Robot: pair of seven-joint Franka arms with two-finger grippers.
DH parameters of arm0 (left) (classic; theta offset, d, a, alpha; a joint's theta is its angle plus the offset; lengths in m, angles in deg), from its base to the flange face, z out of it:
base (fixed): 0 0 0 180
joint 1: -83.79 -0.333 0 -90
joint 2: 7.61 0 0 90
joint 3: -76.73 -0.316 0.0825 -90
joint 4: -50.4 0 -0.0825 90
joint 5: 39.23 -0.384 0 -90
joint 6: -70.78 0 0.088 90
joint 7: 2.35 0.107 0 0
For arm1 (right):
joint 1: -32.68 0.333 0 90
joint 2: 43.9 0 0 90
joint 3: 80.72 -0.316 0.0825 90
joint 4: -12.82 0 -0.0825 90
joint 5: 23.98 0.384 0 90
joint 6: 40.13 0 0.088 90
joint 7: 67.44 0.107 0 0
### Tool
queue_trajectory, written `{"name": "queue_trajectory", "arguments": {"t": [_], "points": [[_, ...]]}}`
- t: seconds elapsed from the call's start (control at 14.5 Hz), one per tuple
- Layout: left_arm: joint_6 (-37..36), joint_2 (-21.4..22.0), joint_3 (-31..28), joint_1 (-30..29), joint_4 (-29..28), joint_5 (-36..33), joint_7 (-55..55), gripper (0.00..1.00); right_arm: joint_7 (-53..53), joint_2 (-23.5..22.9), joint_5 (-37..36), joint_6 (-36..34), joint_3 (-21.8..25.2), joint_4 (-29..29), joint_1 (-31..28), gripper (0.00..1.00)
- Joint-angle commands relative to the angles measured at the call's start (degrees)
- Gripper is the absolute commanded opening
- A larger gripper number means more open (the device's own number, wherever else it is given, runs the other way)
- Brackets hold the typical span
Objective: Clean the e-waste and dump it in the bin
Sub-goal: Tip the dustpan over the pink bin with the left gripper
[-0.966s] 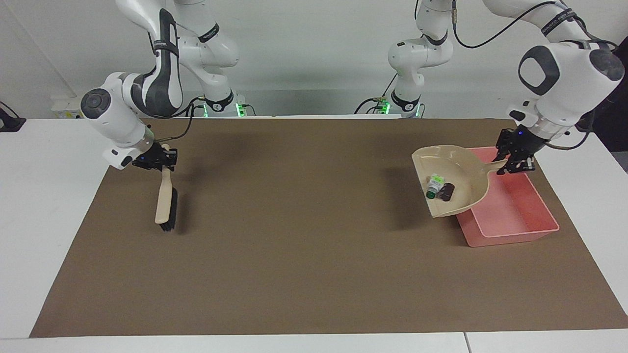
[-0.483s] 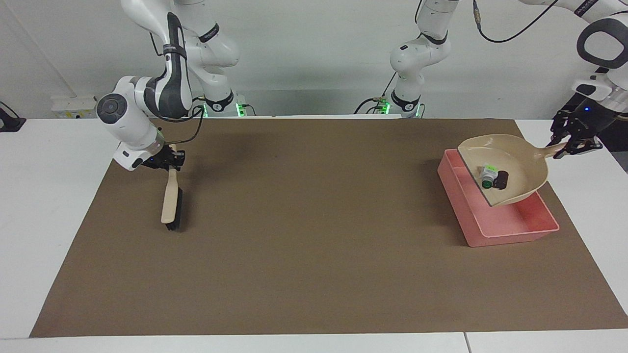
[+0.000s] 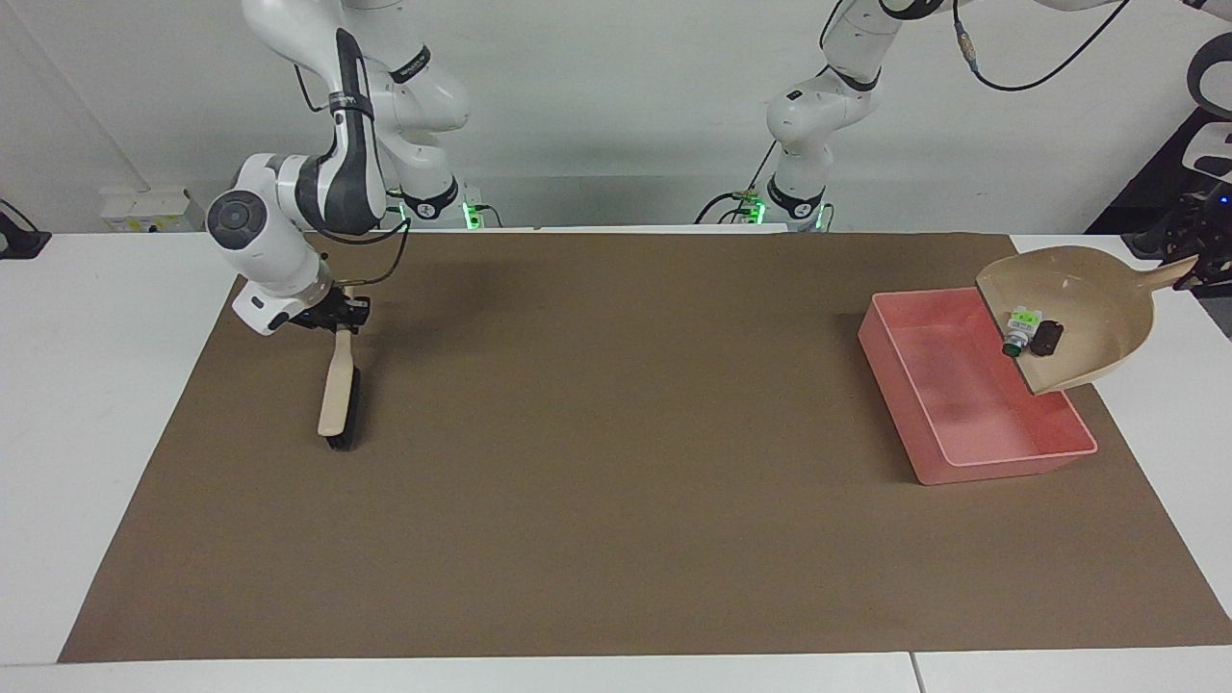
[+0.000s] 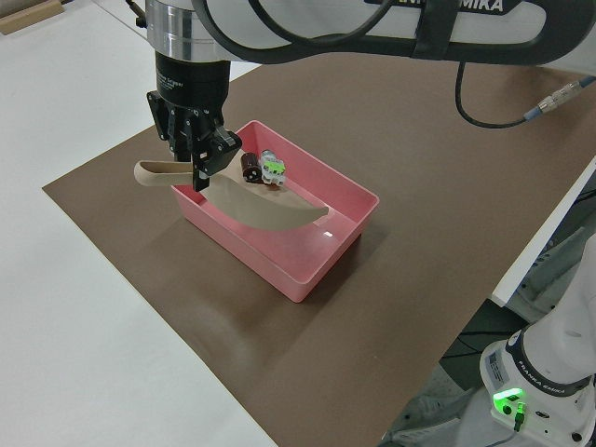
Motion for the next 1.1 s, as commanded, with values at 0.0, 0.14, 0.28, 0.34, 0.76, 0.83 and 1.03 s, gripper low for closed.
{"name": "queue_trajectory", "arguments": {"t": [0.0,0.14,0.28,0.34,0.76,0.83,1.03], "points": [[-0.43,-1.08,-0.24,3.59,2.11,-6.38,-0.87,0.00,2.01,1.55,-1.34,1.05,-0.19,1.46,0.33,0.20],[-0.69,-0.82,-0.24,4.91,2.11,-8.33,-2.54,0.00,2.01,1.55,-1.34,1.05,-0.19,1.46,0.33,0.59],[-1.40,-0.38,-0.24,5.00,2.11,-9.12,-3.16,0.00,1.84,1.37,-1.34,0.70,-0.19,0.76,0.42,1.00],[-1.75,-0.12,-0.24,5.00,2.11,-9.56,-3.25,0.00,1.92,1.28,-1.34,0.43,-0.28,-0.03,0.42,1.00],[-7.63,4.71,0.99,10.17,-0.08,-6.68,-3.51,0.00,1.75,1.37,-1.17,-7.38,-2.29,-9.51,0.42,1.00],[-7.55,6.02,0.99,11.75,-2.52,-4.32,-4.03,0.00,1.57,1.37,-1.08,-8.96,-2.30,-11.88,0.42,1.00],[-3.80,11.29,1.34,12.99,-13.05,4.81,-10.61,0.01,1.83,1.46,-0.29,-16.50,-3.00,-19.78,0.42,1.00]]}}
